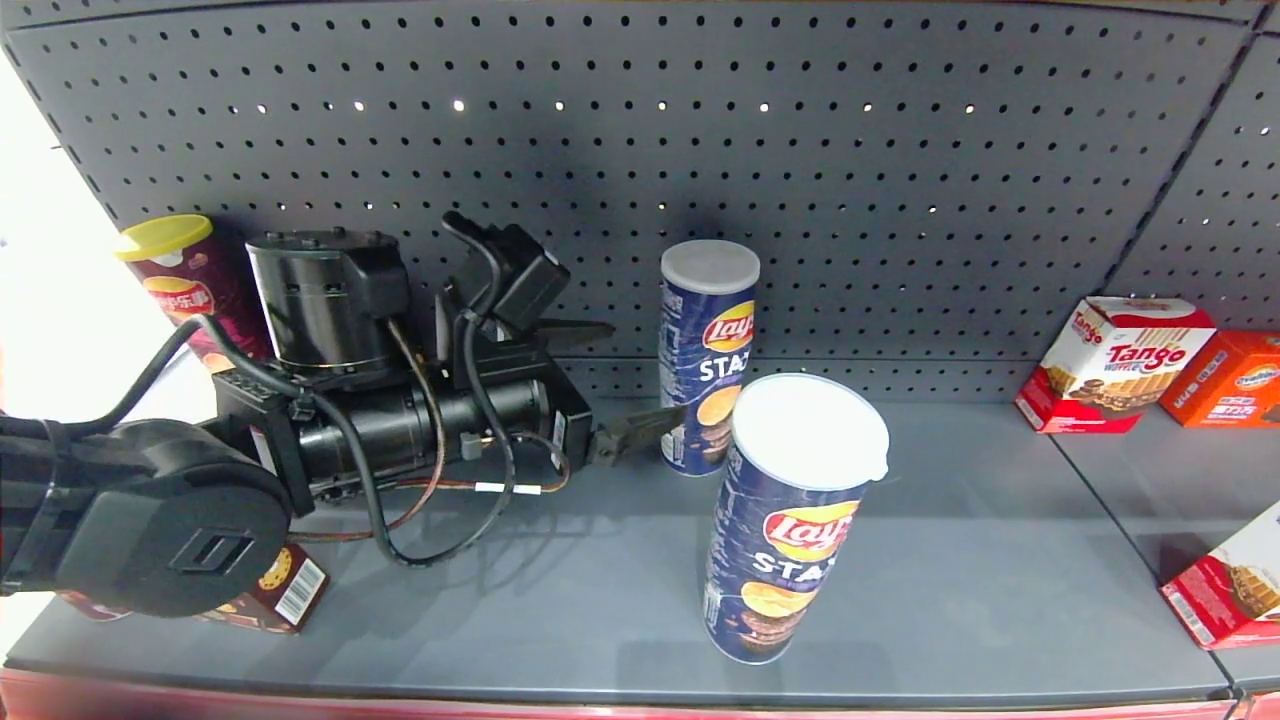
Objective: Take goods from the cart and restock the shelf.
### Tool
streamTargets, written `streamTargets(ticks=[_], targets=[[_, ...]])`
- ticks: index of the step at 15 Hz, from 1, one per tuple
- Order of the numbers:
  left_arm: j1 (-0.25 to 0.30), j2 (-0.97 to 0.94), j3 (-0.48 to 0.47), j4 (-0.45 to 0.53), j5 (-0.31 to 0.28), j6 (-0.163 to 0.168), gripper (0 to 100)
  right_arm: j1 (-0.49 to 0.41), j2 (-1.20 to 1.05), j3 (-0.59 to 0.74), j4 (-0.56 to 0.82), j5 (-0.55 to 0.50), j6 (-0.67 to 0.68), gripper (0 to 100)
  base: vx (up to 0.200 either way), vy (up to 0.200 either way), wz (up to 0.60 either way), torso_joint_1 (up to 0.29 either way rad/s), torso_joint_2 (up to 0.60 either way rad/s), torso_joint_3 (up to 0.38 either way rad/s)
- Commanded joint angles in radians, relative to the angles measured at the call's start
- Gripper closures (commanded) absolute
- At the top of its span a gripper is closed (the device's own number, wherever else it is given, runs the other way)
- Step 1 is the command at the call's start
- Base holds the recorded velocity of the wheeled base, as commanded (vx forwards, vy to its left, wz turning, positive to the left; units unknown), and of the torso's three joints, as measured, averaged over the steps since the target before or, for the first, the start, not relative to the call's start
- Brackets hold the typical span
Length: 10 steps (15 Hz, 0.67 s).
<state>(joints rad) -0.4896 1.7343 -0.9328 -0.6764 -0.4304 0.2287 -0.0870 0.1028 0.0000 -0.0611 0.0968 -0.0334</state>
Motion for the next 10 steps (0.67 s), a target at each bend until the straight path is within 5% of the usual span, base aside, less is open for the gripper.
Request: streamTargets(ticks=[1,10], targets=[[0.0,0.028,-0.012,-0.002,0.015,0.006,0,0.0,0.002,0.0,0.0,0.0,0.0,0,0.0,0.0,0.0,0.0,0.0,0.0],[0.016,0.107,-0.089,0.0,0.052,0.004,0,0.0,0.002,0.0,0.0,0.001,0.0,0,0.0,0.0,0.0,0.0,0.0,0.0]])
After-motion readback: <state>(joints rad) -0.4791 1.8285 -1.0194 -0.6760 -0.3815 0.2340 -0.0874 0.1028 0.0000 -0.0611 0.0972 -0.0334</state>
